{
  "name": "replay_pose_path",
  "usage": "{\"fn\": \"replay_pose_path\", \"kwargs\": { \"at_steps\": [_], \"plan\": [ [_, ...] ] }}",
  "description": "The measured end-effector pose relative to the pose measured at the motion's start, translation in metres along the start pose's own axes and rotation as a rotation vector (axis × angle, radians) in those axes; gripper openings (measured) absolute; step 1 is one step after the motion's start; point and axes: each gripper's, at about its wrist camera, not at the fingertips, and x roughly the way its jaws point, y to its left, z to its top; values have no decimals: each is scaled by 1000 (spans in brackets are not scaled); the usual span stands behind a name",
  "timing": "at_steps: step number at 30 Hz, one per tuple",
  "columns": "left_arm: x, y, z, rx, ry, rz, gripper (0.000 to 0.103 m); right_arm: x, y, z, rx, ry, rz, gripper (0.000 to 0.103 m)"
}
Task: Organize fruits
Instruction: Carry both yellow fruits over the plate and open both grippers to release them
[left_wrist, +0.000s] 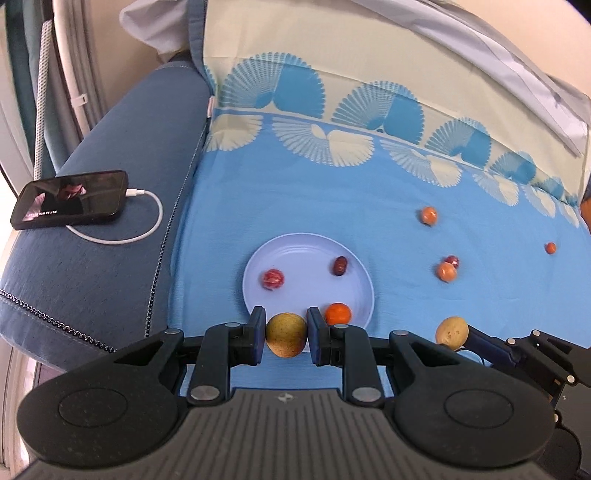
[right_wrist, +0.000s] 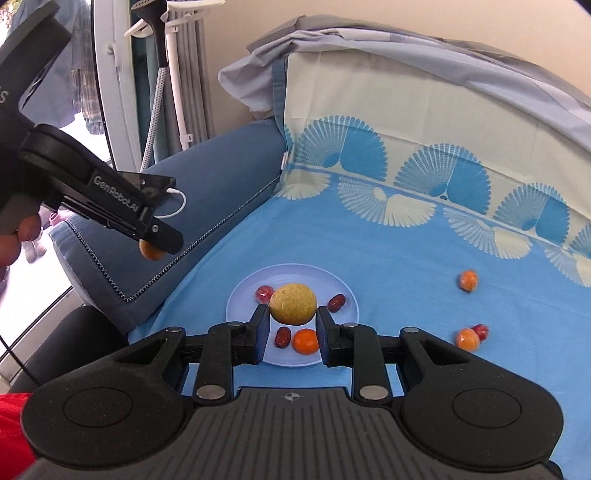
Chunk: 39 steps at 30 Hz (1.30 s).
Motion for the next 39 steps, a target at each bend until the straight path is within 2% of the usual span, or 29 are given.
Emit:
{"fn": "replay_pose_path", "kwargs": {
  "at_steps": [7,10,13,19,27,39],
  "plan": [
    [34,4,12,-2,35,-16,26,30,0,1,-1,59,-7,28],
    [57,2,17,21,76,-12,26,52,-3,-1,2,108,-9,28],
    [79,-1,24,50,101,-1,26,70,-4,2,-2,117,-9,28],
    [124,0,37,48,156,7,26,110,-6,8,-23,165,7,28],
    [175,-4,48,72,186,15,26,166,-21,10,-4,235,12,28],
    [231,-13,60,113,227,37,26,219,-31,4,-11,309,16,29]
  ]
}}
